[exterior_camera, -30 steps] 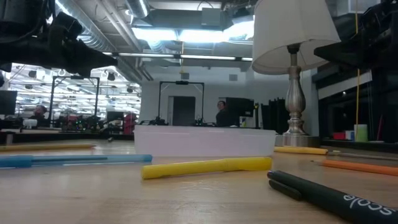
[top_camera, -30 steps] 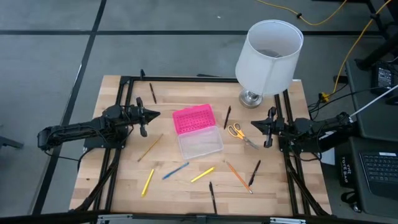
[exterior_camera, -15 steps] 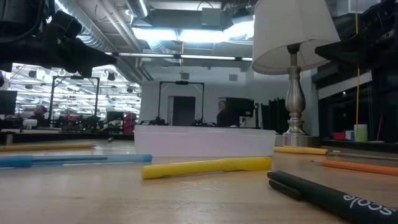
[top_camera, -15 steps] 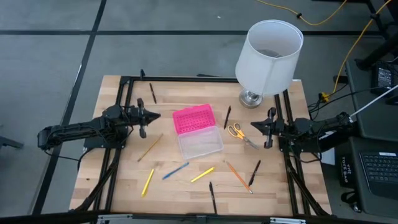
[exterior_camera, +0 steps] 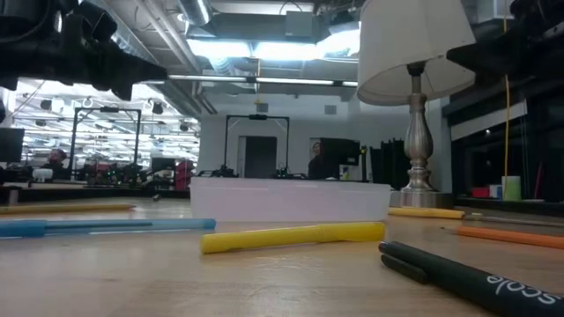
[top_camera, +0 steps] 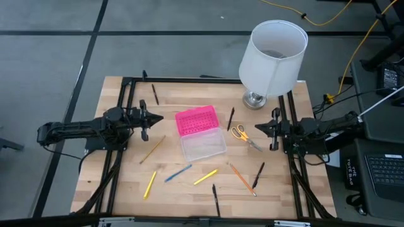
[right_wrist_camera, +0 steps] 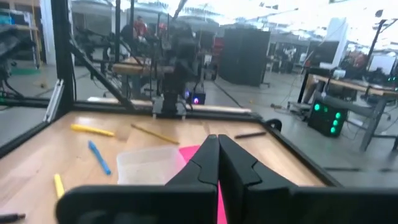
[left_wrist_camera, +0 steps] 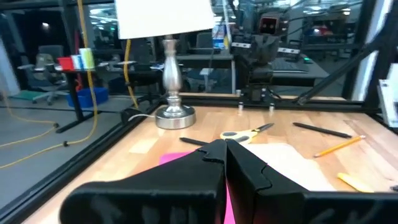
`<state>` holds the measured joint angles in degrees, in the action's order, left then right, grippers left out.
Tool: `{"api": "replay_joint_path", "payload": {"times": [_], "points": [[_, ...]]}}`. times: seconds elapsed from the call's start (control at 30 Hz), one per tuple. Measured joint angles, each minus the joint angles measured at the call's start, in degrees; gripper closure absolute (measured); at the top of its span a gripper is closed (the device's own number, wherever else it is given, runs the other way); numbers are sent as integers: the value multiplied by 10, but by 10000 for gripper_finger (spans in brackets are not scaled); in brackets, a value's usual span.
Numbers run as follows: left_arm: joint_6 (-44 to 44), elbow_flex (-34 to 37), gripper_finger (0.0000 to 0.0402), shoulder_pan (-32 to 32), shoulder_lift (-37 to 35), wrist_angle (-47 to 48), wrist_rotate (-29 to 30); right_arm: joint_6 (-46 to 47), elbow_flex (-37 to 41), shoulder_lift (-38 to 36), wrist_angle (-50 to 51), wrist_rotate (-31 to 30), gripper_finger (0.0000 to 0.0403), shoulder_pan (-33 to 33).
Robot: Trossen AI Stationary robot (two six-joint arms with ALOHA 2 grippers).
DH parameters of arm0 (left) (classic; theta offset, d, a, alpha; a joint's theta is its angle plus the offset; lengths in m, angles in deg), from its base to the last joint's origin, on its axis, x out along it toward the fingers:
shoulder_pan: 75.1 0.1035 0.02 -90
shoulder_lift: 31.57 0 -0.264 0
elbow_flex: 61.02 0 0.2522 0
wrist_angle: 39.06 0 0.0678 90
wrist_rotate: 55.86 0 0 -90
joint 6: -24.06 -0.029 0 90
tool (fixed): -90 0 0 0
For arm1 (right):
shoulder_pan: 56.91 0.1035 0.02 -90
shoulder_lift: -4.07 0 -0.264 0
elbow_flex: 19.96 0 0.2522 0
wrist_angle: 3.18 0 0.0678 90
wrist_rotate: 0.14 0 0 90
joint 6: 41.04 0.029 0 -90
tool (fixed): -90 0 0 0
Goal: Pick & place school supplies into a supply box
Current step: Put the yellow scissors into the pink supply box
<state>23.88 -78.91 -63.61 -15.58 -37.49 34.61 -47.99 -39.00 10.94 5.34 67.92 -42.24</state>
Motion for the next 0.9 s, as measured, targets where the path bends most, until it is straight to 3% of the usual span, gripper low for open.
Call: {"api": "replay_joint_path", "payload": {"times": [0.33,0.57,0.9], "points": [[10,-51,399,-48,112,2,57,10,0,119,-68,-30,400,0],[15,-96,398,-81,189,13,65,83,-10,189,-82,-38,397,0],[33,-111,398,-110,214,36,102,142,-82,297,-56,59,400,0]]}}
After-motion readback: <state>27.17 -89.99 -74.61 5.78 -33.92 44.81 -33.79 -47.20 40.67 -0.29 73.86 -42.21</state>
